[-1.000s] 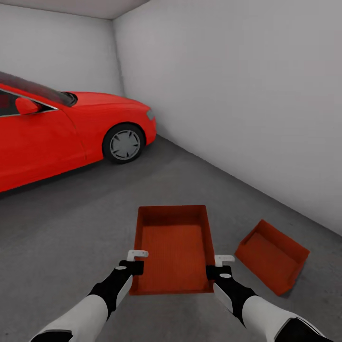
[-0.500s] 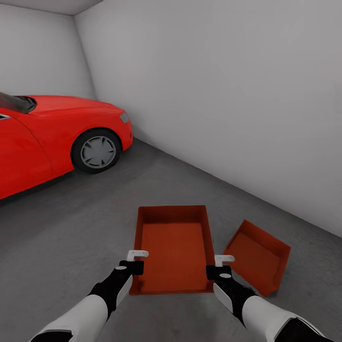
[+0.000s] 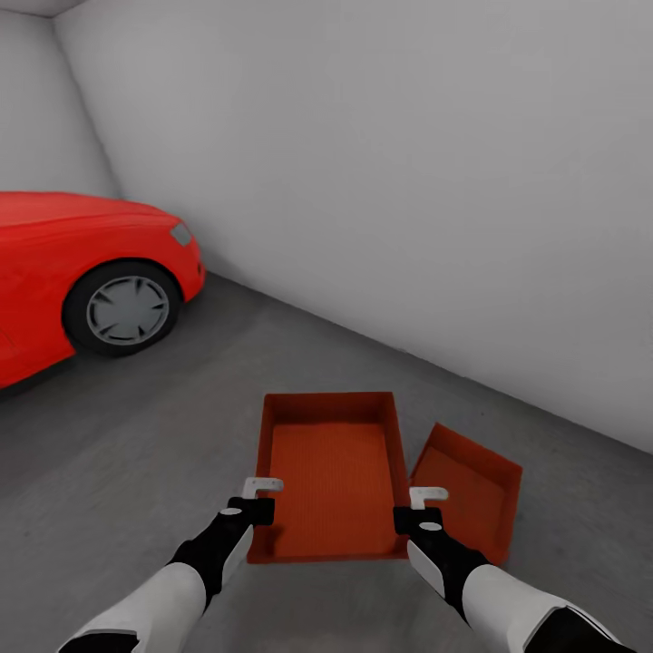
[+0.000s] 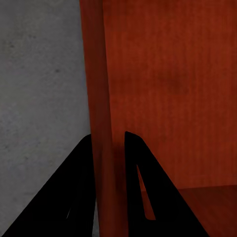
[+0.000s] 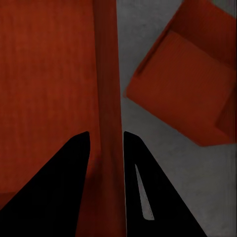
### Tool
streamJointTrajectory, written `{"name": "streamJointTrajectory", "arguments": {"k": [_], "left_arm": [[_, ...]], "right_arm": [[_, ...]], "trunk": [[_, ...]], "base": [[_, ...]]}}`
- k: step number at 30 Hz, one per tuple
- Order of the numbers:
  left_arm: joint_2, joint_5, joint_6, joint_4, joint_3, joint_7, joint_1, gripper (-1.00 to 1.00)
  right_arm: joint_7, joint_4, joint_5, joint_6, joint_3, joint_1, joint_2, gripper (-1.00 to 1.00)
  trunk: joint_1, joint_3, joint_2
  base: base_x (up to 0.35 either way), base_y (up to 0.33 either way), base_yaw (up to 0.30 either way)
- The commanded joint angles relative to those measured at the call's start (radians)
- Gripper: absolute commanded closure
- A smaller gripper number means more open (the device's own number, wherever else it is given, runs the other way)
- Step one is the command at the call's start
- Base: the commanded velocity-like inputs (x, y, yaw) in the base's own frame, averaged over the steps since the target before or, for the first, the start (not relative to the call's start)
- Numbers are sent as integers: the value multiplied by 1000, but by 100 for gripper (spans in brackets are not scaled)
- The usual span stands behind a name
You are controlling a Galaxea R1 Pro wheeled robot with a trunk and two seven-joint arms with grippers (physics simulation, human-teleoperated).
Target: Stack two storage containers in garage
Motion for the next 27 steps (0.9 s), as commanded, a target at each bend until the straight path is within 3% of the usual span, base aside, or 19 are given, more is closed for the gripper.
{"name": "streamJointTrajectory", "arguments": {"k": [1,27], "left_arm": [[-2,8,5,14,-32,3,1,100],[-2,8,5,14,-32,3,1,100]], "right_arm": [[-14,-1,11,-3,-2,-2,1,100],[-14,-1,11,-3,-2,-2,1,100]], "trunk": [[1,-1,-1],[1,-1,-1]], "base": [[323,0,-288],[323,0,-288]]}}
